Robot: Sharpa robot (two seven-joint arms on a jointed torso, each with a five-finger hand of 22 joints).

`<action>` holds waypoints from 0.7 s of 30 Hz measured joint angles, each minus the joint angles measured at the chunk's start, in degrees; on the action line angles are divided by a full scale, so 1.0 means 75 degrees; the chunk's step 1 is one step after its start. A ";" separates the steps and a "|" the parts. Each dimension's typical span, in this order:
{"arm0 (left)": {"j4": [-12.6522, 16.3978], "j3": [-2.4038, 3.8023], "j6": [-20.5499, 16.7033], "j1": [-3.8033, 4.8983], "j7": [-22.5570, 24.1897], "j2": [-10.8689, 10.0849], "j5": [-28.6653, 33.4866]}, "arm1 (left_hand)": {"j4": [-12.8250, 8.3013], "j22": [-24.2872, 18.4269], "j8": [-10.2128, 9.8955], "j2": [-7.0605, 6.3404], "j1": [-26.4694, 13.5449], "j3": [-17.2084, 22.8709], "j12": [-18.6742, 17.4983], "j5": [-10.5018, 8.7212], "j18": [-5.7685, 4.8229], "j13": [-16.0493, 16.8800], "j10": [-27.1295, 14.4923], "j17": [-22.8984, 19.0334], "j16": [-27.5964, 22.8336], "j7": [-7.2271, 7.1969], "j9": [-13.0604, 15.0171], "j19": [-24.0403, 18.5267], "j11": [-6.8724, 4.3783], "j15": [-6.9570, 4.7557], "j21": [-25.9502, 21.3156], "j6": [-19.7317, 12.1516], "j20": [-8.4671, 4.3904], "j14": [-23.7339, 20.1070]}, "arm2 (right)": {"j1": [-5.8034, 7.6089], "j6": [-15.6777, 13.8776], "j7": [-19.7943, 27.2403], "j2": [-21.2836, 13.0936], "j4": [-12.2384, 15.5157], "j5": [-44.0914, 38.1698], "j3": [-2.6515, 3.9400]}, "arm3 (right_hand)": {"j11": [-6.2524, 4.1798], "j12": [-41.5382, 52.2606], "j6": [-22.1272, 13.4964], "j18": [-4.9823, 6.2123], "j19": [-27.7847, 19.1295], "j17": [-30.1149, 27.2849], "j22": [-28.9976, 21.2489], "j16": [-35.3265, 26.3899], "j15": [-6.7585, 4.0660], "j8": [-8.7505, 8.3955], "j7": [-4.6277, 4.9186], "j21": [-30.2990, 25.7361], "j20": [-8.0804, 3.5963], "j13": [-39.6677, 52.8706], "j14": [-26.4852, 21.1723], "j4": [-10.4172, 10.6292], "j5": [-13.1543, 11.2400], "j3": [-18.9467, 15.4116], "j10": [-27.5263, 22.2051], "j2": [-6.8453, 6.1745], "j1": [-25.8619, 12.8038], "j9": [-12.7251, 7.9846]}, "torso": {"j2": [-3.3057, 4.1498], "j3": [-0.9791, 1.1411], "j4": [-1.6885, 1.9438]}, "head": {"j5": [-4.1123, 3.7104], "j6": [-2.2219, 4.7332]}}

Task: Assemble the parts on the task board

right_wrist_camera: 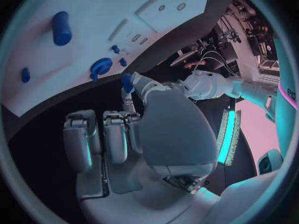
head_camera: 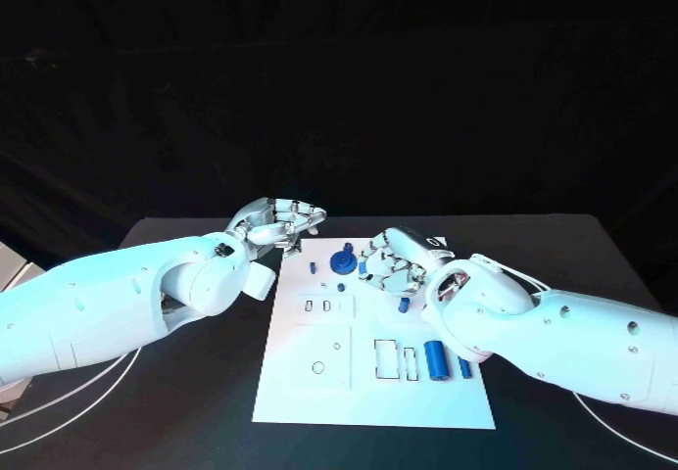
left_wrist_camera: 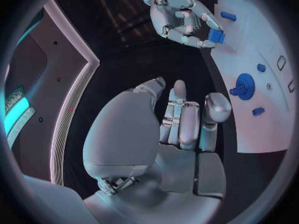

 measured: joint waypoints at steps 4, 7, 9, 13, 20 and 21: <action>-0.0025 0.0000 -0.0031 0.0000 -0.0077 0.0000 0.0023 | 0.0023 0.0702 0.0076 0.0000 0.0000 0.0023 0.0551 0.0000 -0.0119 0.0313 -0.0095 0.0112 0.0466 0.0007 0.0071 0.0493 -0.0016 -0.0014 0.0389 -0.0101 -0.0017 0.0371 | -0.0153 0.0000 -0.0147 0.0329 -0.0141 -0.0264 -0.0005 | 0.0000 0.0000 -0.0001 0.0000 0.0000 -0.0001 0.0000 0.0000 0.0000 0.0000 -0.0001 0.0000 0.0000 0.0000 0.0000 -0.0001 0.0000 0.0000 0.0000 0.0007 -0.0007 0.0000 | -0.0002 -0.0018 0.0011 | 0.0044 -0.0043; -0.0028 -0.0003 -0.0049 0.0000 -0.0122 -0.0004 0.0021 | 0.0031 0.0942 0.0076 0.0000 0.0000 0.0032 0.0720 0.0000 -0.0118 0.0405 -0.0134 0.0112 0.0580 0.0007 0.0083 0.0641 -0.0002 -0.0014 0.0502 -0.0101 -0.0027 0.0371 | -0.0268 0.0031 -0.0269 0.0519 -0.0250 -0.0389 -0.0019 | 0.0000 0.0000 -0.0002 0.0000 0.0000 -0.0001 0.0000 0.0000 0.0000 0.0000 -0.0002 0.0000 0.0000 -0.0001 0.0000 -0.0001 0.0000 0.0000 0.0000 -0.0024 -0.0038 0.0000 | -0.0002 -0.0024 0.0013 | 0.0079 -0.0081; -0.0028 -0.0003 -0.0054 0.0000 -0.0145 -0.0005 0.0009 | 0.0031 0.0941 0.0107 0.0012 -0.0012 0.0032 0.0720 0.0000 -0.0118 0.0429 -0.0169 0.0112 0.0570 0.0007 0.0086 0.0641 0.0004 -0.0014 0.0503 -0.0155 -0.0028 0.0371 | -0.0331 0.0062 -0.0346 0.0608 -0.0327 -0.0445 -0.0025 | 0.0000 0.0008 -0.0003 0.0000 0.0000 -0.0001 0.0000 0.0000 0.0000 0.0000 -0.0003 0.0000 0.0000 -0.0001 0.0000 -0.0001 0.0000 0.0000 0.0000 -0.0034 -0.0047 0.0001 | -0.0001 -0.0023 0.0010 | 0.0100 -0.0105; -0.0027 -0.0002 -0.0056 0.0000 -0.0189 -0.0010 -0.0022 | 0.0063 0.0775 0.0107 0.0031 -0.0031 0.0063 0.0720 0.0000 -0.0118 0.0425 -0.0297 0.0111 0.0400 0.0033 0.0103 0.0610 0.0026 -0.0014 0.0494 -0.0182 -0.0001 0.0371 | -0.0447 0.0141 -0.0492 0.0761 -0.0441 -0.0521 -0.0035 | 0.0001 0.0027 -0.0013 0.0000 0.0000 -0.0002 0.0006 0.0000 0.0001 0.0114 -0.0013 0.0000 0.0000 -0.0001 0.0000 -0.0001 0.0000 0.0000 0.0000 -0.0072 -0.0086 0.0001 | 0.0004 -0.0018 0.0004 | 0.0128 -0.0139; -0.0022 -0.0001 -0.0055 0.0001 -0.0241 -0.0009 -0.0081 | 0.0084 0.0720 0.0107 0.0031 -0.0030 0.0085 0.0720 0.0000 -0.0118 0.0401 -0.0329 0.0111 0.0351 0.0033 0.0104 0.0565 0.0028 0.0002 0.0458 -0.0182 -0.0011 0.0315 | -0.0546 0.0275 -0.0693 0.0982 -0.0608 -0.0616 -0.0042 | 0.0001 0.0027 -0.0014 0.0000 0.0000 -0.0002 0.0006 0.0000 0.0001 0.0134 -0.0015 0.0000 0.0000 -0.0001 0.0000 0.0001 0.0000 -0.0001 0.0000 -0.0072 -0.0086 0.0001 | 0.0004 -0.0013 -0.0017 | 0.0157 -0.0196; -0.0022 -0.0001 -0.0055 0.0001 -0.0242 -0.0008 -0.0083 | 0.0086 0.0662 0.0125 0.0027 -0.0034 0.0087 0.0720 0.0000 -0.0119 0.0384 -0.0363 0.0111 0.0300 0.0034 0.0110 0.0506 0.0027 0.0002 0.0420 -0.0187 -0.0010 0.0263 | -0.0551 0.0279 -0.0700 0.0992 -0.0615 -0.0621 -0.0042 | 0.0001 0.0027 -0.0014 0.0000 0.0000 -0.0002 0.0006 0.0000 0.0001 0.0146 -0.0015 0.0000 0.0000 -0.0001 0.0000 0.0001 -0.0001 -0.0001 0.0000 -0.0105 -0.0119 0.0001 | 0.0003 -0.0013 -0.0019 | 0.0160 -0.0201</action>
